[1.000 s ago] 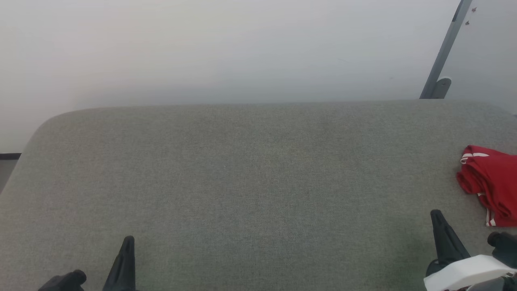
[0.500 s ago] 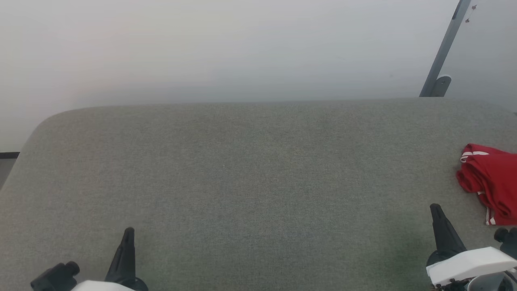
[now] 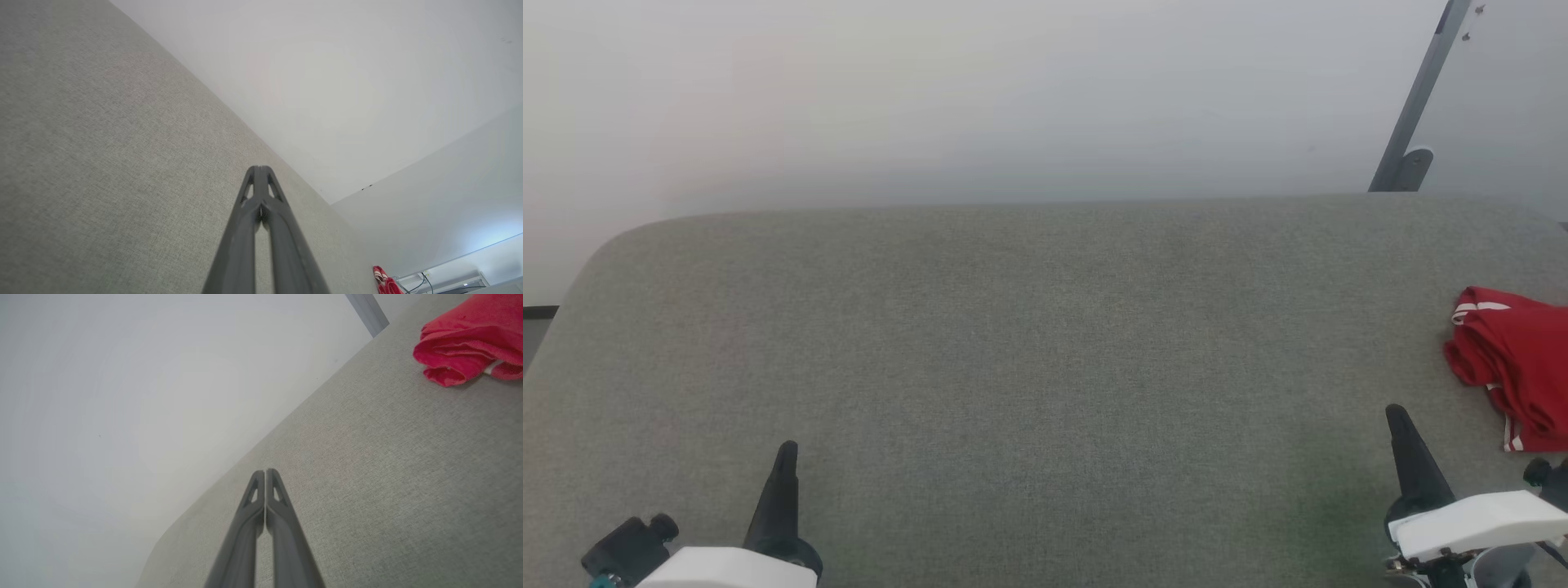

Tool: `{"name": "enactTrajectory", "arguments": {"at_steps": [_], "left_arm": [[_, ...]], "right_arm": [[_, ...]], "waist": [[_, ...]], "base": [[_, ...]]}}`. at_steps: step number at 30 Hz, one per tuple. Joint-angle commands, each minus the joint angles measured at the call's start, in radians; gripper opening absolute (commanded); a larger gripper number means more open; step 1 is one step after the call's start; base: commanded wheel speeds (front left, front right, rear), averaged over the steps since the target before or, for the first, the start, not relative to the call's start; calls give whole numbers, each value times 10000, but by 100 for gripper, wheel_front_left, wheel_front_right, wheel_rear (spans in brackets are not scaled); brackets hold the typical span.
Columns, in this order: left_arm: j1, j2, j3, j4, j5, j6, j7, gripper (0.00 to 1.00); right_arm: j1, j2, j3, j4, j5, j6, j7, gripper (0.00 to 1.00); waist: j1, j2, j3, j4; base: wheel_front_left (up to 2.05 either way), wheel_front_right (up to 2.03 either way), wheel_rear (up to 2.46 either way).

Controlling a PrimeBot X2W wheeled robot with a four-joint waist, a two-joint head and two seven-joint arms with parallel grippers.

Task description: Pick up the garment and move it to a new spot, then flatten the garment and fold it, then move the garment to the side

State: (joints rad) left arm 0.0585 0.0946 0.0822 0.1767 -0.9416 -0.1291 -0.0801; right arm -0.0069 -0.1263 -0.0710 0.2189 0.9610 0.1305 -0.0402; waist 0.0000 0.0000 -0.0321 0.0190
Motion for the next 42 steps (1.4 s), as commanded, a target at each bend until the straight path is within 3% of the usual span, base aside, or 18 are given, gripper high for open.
{"name": "enactTrajectory", "arguments": {"at_steps": [1,42], "left_arm": [[-283,37,61,-63,-339,-10,96,0],[-1159,-239,217,372,-4127,-20,1192,0]], "right_arm": [[-305,7,-63,-91,332,6,80,0],[-757,461,-286,116,3978,5,955,0]], "waist": [[0,0,7,-3],[0,0,180,-97]], "base": [[0,0,0],[0,0,0]]}}
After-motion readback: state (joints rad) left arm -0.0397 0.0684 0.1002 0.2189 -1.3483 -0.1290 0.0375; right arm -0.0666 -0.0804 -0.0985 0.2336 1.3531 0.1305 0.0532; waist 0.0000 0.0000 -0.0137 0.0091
